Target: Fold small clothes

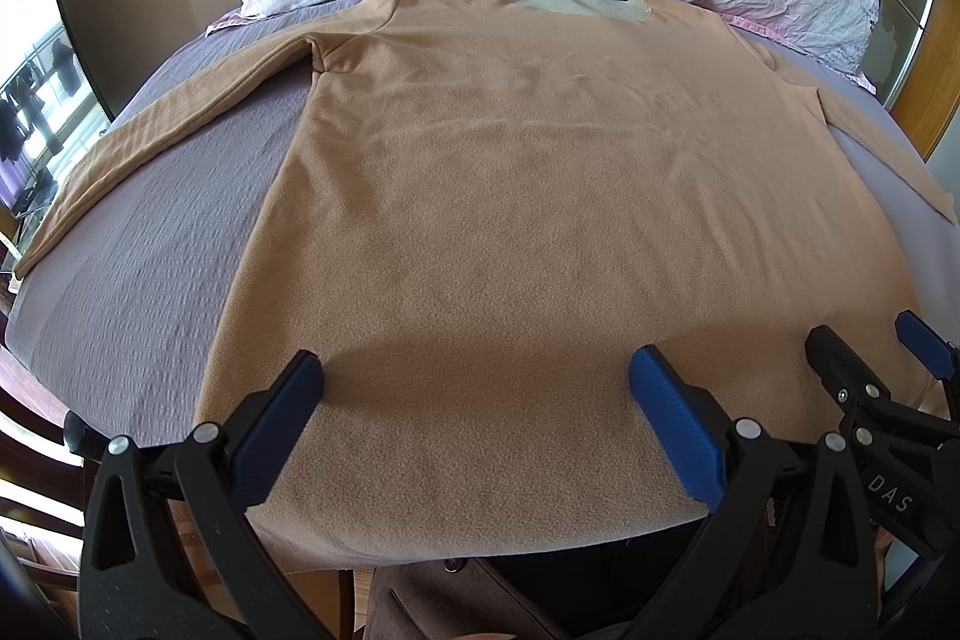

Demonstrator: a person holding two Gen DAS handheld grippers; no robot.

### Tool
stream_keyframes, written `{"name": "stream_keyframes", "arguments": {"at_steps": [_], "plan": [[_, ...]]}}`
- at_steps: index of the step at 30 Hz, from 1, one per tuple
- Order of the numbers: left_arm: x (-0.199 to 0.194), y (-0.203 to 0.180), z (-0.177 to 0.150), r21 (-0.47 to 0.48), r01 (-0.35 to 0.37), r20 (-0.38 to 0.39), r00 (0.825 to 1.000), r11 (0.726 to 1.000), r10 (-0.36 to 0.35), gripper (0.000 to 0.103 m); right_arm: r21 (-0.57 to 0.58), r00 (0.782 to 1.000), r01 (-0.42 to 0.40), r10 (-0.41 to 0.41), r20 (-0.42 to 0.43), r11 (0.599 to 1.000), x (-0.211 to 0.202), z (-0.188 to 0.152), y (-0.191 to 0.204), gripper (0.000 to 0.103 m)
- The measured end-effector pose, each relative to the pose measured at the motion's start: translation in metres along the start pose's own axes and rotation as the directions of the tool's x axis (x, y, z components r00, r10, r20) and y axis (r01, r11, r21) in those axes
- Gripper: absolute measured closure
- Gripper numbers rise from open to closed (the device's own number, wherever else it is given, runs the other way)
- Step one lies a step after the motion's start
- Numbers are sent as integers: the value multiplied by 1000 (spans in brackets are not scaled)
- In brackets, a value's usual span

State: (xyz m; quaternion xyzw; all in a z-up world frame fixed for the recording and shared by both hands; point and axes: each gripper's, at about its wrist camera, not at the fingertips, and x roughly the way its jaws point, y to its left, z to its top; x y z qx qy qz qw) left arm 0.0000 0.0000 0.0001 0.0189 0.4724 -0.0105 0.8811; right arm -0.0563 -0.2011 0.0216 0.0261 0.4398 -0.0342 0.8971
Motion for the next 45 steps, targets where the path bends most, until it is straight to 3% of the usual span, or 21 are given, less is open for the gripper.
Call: {"name": "stream_keyframes", "arguments": {"at_steps": [18, 26, 29, 31, 33, 35, 38, 40, 42, 45], "plan": [[0, 0, 0, 0, 0, 0, 1000, 1000, 0, 2, 3, 1000, 0, 0, 11, 1000, 1, -1, 0, 1], [1, 0, -2, 13, 11, 17, 1000, 1000, -11, 2, -13, 991, -60, 61, 118, 998, 2, -4, -9, 1], [-2, 1, -6, 32, 25, 23, 999, 999, -25, 2, 45, 991, -89, 84, 105, 995, 3, 10, -35, 1], [-3, 3, -5, 45, 49, 24, 998, 998, -50, 2, 162, 994, -71, 56, 93, 984, 5, 30, -78, 1], [-6, 12, -2, 41, 96, 27, 995, 995, -97, 2, 317, 995, -63, 35, 92, 946, 7, 48, -134, 1], [-4, 23, 6, 9, 125, 32, 992, 992, -126, 2, 473, 996, -48, 5, 92, 880, 10, 61, -190, 1], [-1, 54, 22, -86, 176, 60, 983, 981, -171, 2, 699, 997, -11, -50, 67, 715, 24, 75, -283, 9], [1, 82, 33, -162, 231, 87, 972, 959, -219, 2, 770, 997, 11, -61, 36, 638, 36, 79, -320, 22], [3, 104, 40, -213, 260, 115, 964, 942, -241, 2, 823, 998, 30, -69, 11, 567, 48, 81, -350, 28], [4, 135, 52, -268, 219, 144, 972, 938, -186, 2, 854, 997, 29, -71, 9, 520, 62, 86, -375, 38]]}}
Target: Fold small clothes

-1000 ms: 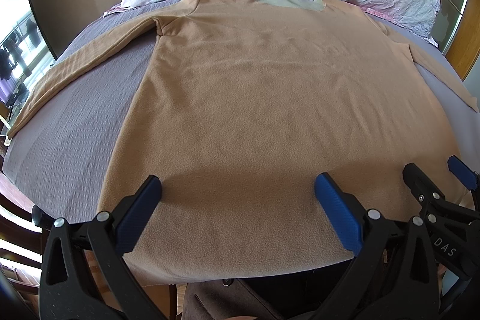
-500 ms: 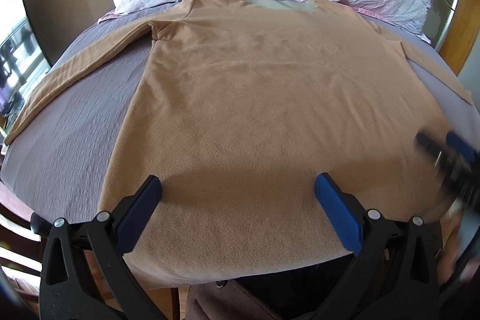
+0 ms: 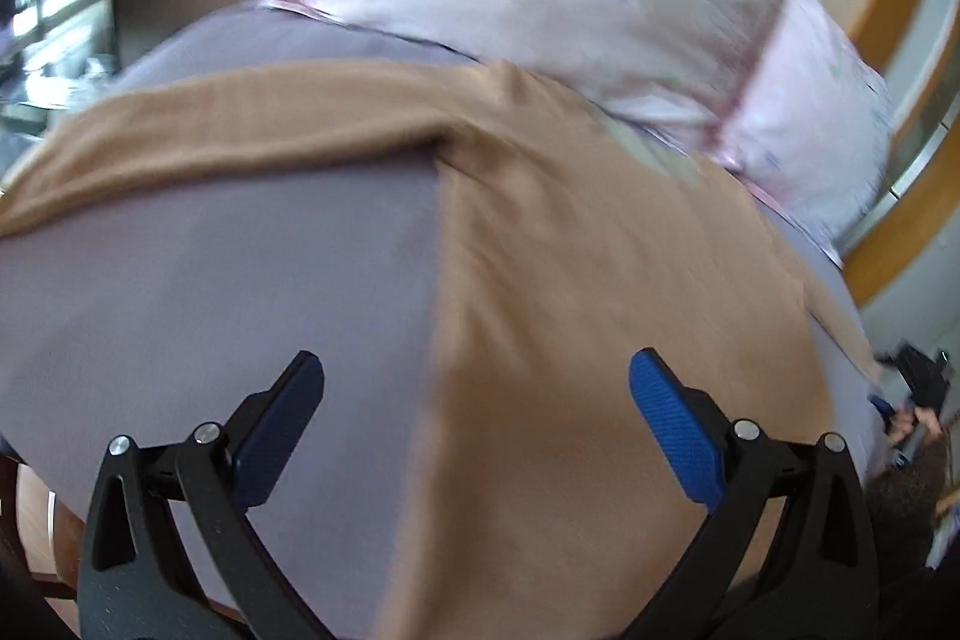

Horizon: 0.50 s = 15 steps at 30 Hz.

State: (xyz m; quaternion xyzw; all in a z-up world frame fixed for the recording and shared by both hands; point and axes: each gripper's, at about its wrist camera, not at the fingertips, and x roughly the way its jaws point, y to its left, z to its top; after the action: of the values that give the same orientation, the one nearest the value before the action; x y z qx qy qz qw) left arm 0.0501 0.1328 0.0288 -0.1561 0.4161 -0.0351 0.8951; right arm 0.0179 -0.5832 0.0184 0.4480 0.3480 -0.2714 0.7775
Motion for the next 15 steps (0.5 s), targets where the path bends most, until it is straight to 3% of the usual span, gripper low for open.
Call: {"name": "stream_keyframes", "arguments": {"at_steps": [2, 4, 6, 8, 11, 13, 15], "plan": [[0, 19, 12, -44, 3, 19, 1000, 999, -3, 2, 22, 1000, -1, 1, 10, 1000, 7, 9, -3, 47], [2, 45, 22, -125, 56, 27, 998, 991, -53, 2, 45, 1000, -3, 3, 18, 999, 11, 11, -9, 76], [4, 67, 29, -203, 86, 33, 996, 975, -81, 2, 64, 1000, -26, 25, 8, 998, 20, 16, -14, 93], [4, 86, 30, -262, 93, 44, 995, 961, -84, 2, 45, 1000, -19, 19, 11, 999, 20, 20, -8, 95], [-1, 115, 37, -353, 115, 84, 992, 928, -91, 2, -141, 995, -9, 23, 101, 990, 2, 11, 45, 95], [-4, 132, 43, -403, 126, 109, 990, 906, -89, 2, -298, 986, -92, 128, 104, 950, -17, -14, 102, 95], [-8, 149, 48, -449, 116, 130, 989, 886, -63, 2, -469, 968, -181, 241, 71, 865, -33, -53, 170, 95]]}}
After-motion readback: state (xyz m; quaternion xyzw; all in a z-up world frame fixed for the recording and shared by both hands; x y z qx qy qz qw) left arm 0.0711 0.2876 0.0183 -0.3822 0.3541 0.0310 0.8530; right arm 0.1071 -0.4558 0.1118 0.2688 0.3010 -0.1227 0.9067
